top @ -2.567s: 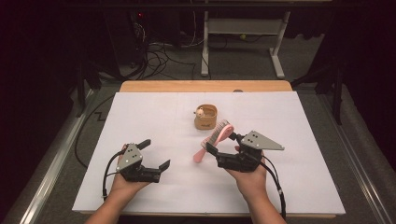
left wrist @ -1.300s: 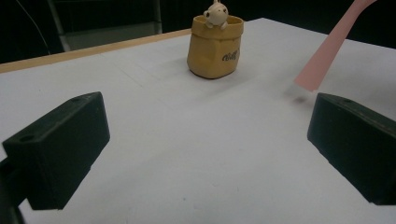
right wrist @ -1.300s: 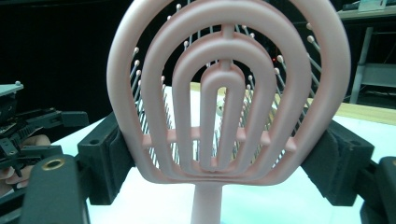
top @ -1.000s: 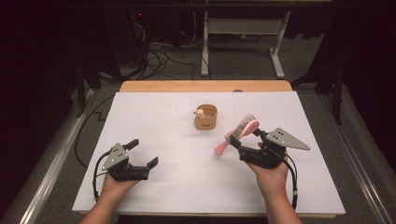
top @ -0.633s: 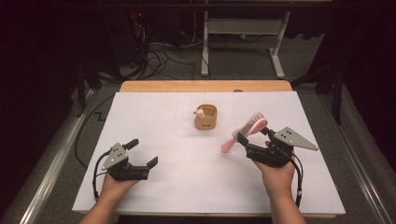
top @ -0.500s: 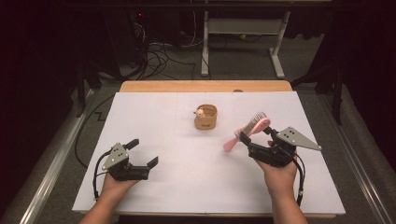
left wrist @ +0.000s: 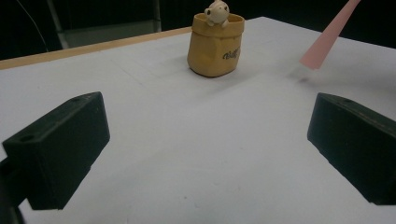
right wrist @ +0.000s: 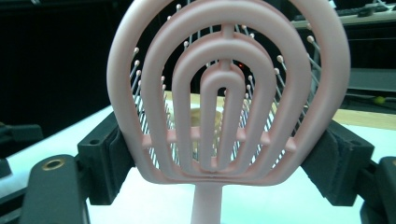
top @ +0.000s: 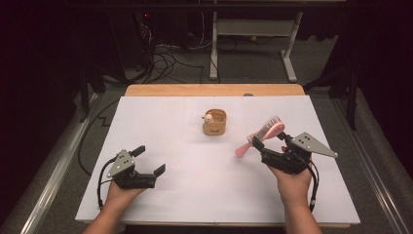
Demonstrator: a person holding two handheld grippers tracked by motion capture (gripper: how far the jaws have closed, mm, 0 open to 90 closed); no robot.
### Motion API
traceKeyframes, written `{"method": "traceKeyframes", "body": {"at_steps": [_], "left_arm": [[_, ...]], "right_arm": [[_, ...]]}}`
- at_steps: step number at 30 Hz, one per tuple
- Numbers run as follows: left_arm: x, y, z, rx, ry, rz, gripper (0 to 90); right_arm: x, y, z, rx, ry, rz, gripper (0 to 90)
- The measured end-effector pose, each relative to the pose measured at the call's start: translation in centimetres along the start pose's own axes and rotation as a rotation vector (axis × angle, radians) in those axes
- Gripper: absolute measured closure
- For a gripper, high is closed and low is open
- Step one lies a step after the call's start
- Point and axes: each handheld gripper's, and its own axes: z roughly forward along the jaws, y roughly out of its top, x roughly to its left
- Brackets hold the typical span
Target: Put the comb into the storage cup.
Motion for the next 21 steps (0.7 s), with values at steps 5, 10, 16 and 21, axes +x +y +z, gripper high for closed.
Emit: {"method": "traceKeyframes", "body": {"at_steps": [5,10,16,21], "left_arm": [[0.0,0.0,0.1,0.0,-0.002,0.009,0.0],[-0.2,0.0,0.1,0.008,-0.011,0.026,0.0],[-0.3,-0.1,0.2,0.01,-0.017,0.034,0.0],[-0.3,-0.1,0.2,0.005,-0.018,0.028,0.0]], "right_arm": [[0.6,0.3,0.6,-0.001,0.012,-0.019,20.3],[1.0,0.5,1.5,0.003,0.011,-0.034,20.2],[1.5,0.9,2.4,-0.003,0.016,-0.045,20.3],[1.6,1.4,3.0,-0.008,0.017,-0.051,20.2]]}}
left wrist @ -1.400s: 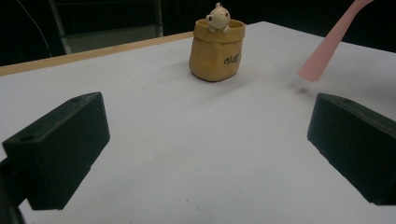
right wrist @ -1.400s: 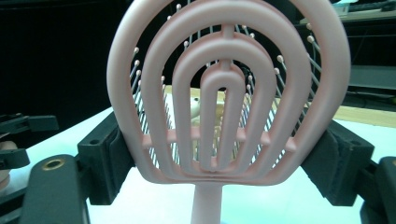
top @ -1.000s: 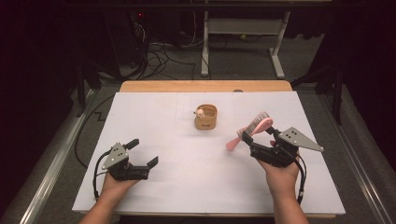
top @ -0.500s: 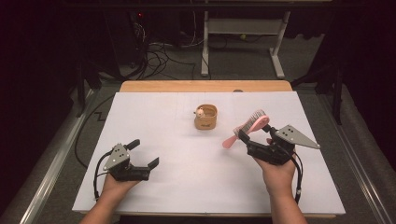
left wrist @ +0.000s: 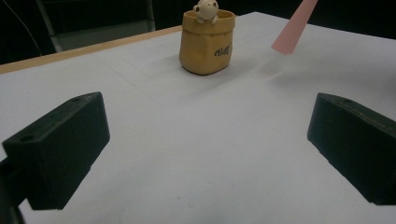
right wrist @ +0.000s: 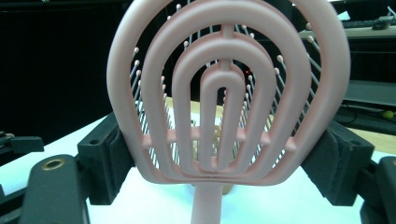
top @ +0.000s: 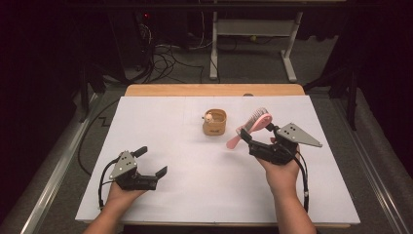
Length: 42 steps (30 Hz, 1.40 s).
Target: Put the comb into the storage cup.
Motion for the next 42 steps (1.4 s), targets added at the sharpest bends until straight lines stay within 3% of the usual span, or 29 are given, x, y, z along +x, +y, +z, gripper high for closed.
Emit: {"method": "traceKeyframes", "body": {"at_steps": [16,42], "left_arm": [[-0.1,0.1,-0.2,-0.021,-0.004,0.007,0.0],[-0.1,0.0,-0.1,-0.011,-0.01,0.011,0.0]], "right_arm": [[0.1,1.9,0.7,-0.021,-0.011,-0.02,20.3],[0.3,5.6,1.4,-0.058,-0.028,-0.047,20.2]]}}
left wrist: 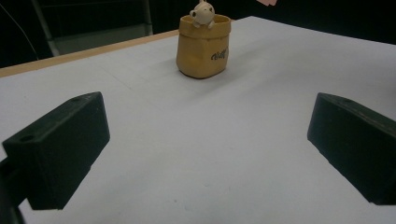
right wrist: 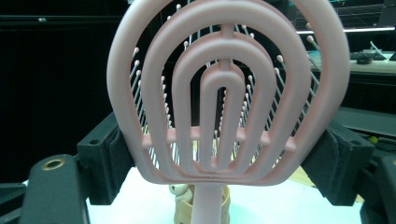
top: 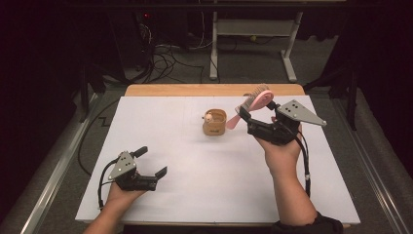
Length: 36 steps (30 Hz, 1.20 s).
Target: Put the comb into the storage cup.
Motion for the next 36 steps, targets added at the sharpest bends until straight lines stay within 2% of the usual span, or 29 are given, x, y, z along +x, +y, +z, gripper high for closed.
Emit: {"method": "traceKeyframes", "body": {"at_steps": [25,36], "left_arm": [[-0.2,0.0,0.1,-0.001,-0.015,0.005,0.0],[-0.2,0.0,0.1,0.0,-0.019,0.005,0.0]], "right_arm": [[0.3,0.4,3.5,0.004,-0.013,-0.006,20.2],[0.2,-0.1,5.1,0.016,-0.013,0.01,20.2]]}}
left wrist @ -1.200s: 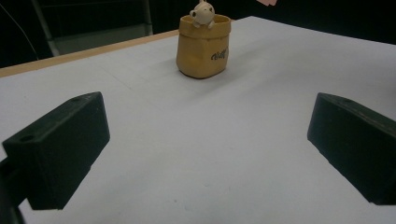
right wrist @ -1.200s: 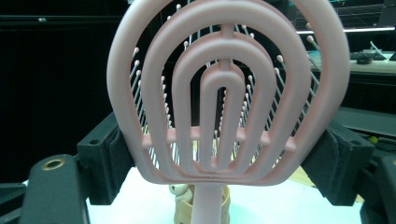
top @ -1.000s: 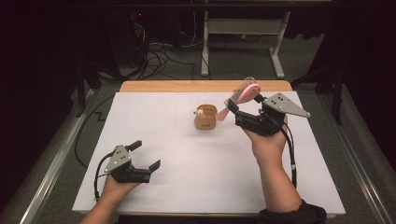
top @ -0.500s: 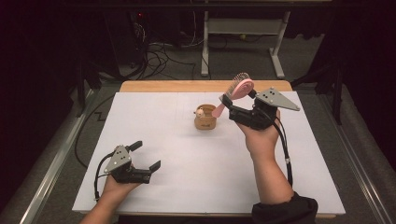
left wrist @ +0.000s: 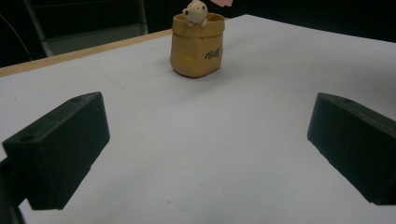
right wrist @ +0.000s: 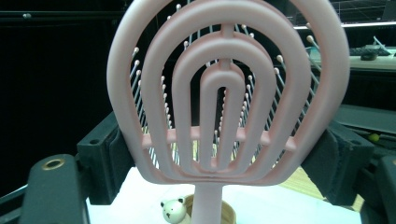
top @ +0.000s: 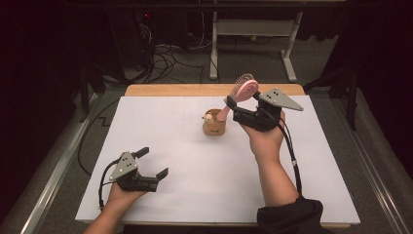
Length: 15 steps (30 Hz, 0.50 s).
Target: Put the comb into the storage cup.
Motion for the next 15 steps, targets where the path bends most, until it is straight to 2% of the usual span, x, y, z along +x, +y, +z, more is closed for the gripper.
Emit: {"method": "traceKeyframes", "body": {"at_steps": [15], "left_arm": [[0.0,0.0,-0.2,-0.007,0.001,0.0,0.0]], "right_arm": [[0.2,0.0,2.2,0.026,-0.011,0.001,20.2]]}}
